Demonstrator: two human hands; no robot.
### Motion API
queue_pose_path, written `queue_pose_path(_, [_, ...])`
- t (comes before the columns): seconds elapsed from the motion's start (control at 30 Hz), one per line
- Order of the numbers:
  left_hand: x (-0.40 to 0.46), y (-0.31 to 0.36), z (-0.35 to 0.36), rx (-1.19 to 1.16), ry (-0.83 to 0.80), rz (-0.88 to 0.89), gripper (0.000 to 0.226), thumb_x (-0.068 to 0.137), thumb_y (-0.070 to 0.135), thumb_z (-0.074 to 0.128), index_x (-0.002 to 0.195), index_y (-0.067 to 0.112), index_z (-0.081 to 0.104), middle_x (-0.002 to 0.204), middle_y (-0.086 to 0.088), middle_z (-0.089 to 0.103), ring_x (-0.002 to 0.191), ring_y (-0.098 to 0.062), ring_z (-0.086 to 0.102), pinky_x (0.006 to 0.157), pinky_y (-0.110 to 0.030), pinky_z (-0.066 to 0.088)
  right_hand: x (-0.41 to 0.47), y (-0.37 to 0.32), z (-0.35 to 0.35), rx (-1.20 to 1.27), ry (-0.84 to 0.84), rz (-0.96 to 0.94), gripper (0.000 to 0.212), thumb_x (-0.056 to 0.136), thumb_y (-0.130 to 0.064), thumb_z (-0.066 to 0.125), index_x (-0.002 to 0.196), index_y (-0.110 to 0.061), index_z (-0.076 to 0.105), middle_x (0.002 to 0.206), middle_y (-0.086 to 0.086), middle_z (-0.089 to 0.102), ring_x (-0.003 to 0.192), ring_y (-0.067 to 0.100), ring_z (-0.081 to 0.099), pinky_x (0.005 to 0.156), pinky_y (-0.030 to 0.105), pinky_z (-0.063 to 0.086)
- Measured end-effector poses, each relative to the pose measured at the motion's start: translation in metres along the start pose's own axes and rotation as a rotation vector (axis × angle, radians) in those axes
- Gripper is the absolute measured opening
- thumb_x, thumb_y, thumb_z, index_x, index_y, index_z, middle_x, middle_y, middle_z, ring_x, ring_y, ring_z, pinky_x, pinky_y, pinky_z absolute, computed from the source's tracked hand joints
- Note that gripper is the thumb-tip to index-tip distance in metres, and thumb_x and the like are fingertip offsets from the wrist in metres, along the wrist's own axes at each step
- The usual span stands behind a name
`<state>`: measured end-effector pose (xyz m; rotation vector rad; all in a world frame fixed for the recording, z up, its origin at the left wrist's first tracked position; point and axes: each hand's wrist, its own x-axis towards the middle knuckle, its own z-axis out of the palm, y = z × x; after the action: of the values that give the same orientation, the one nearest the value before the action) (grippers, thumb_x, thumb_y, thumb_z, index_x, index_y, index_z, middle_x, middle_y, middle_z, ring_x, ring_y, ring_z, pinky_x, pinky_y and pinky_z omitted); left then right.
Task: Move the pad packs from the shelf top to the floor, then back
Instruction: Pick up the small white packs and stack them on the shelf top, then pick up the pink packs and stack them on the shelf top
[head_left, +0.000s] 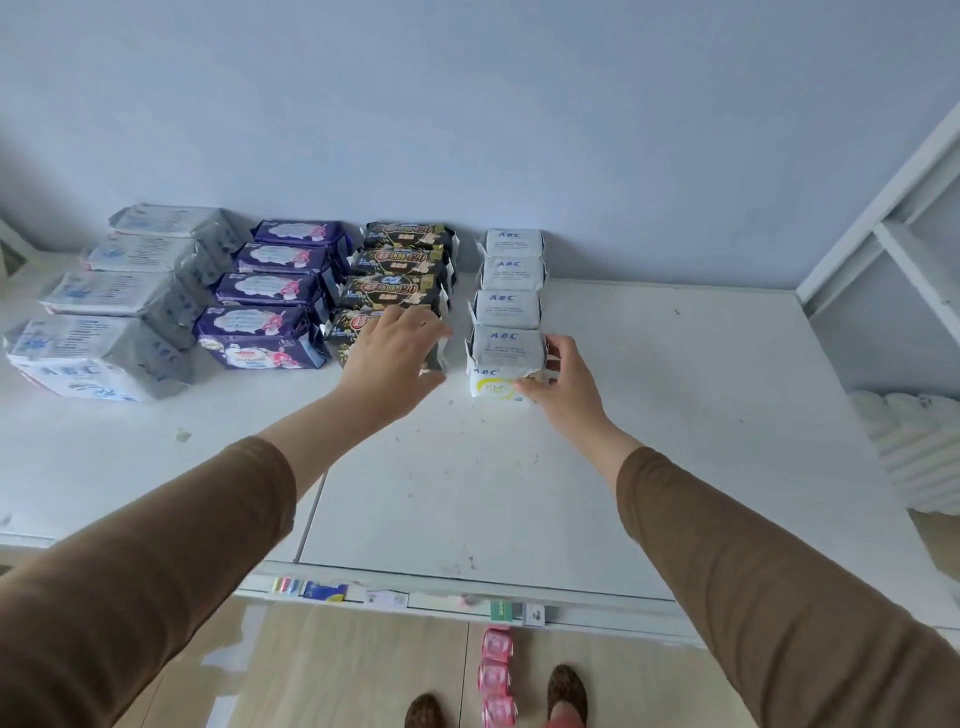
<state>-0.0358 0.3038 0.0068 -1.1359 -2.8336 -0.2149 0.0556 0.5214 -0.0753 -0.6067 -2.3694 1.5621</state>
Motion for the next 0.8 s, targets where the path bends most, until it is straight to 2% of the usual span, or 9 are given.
queue_pose_path(0.17, [-0.037,-0.007,0.015,-0.056,-0.024,0.004,0.051,0.087,0.038,0.067,0.135,0.028,0.051,0.136,0.006,0.05,0.123,-0.021,0.042,0.101,-0.038,0.037,-0.024,0.003,0.006,-0.08,0.126,0.046,0.08,0.075,-0.022,0.082,0.141,-0.013,0.039,0.138,-0.002,0.045,0.128,0.022,0.047,0.106,0.039,0.042])
queue_pose_path(0.33, [-0.076,-0.003,0.033,-0.2,-0.057,0.014,0.049,0.088,0.035,0.067,0.134,0.022,0.053,0.132,0.003,0.054,0.122,-0.022,0.046,0.1,-0.039,0.041,-0.094,0.01,0.005,-0.204,0.204,0.04,0.062,0.083,-0.024,0.074,0.138,-0.016,0.045,0.137,0.002,0.049,0.126,0.023,0.046,0.102,0.033,0.04])
queue_pose_path(0.5, [-0.129,0.025,0.047,-0.284,-0.024,0.028,0.047,0.089,0.032,0.067,0.132,0.022,0.054,0.129,0.001,0.055,0.115,-0.022,0.049,0.095,-0.039,0.044,-0.172,0.008,0.001,-0.266,0.215,-0.069,0.048,0.086,-0.022,0.069,0.131,-0.021,0.052,0.129,-0.006,0.053,0.12,0.017,0.046,0.094,0.027,0.039])
queue_pose_path(0.67, [-0.201,0.059,0.057,-0.35,0.102,0.024,0.04,0.086,0.022,0.068,0.125,0.019,0.058,0.114,-0.002,0.056,0.105,-0.025,0.052,0.086,-0.04,0.046,-0.243,0.018,-0.002,-0.287,0.275,-0.248,0.028,0.09,-0.023,0.064,0.116,-0.024,0.056,0.108,-0.009,0.055,0.102,0.012,0.048,0.085,0.023,0.04])
queue_pose_path(0.8, [-0.28,0.088,0.089,-0.417,0.105,-0.01,0.033,0.085,0.02,0.068,0.117,0.018,0.059,0.106,0.0,0.056,0.1,-0.022,0.052,0.082,-0.039,0.045,-0.314,0.063,-0.004,-0.261,0.282,-0.25,0.019,0.089,-0.02,0.064,0.108,-0.023,0.058,0.098,-0.009,0.056,0.093,0.013,0.051,0.081,0.027,0.043])
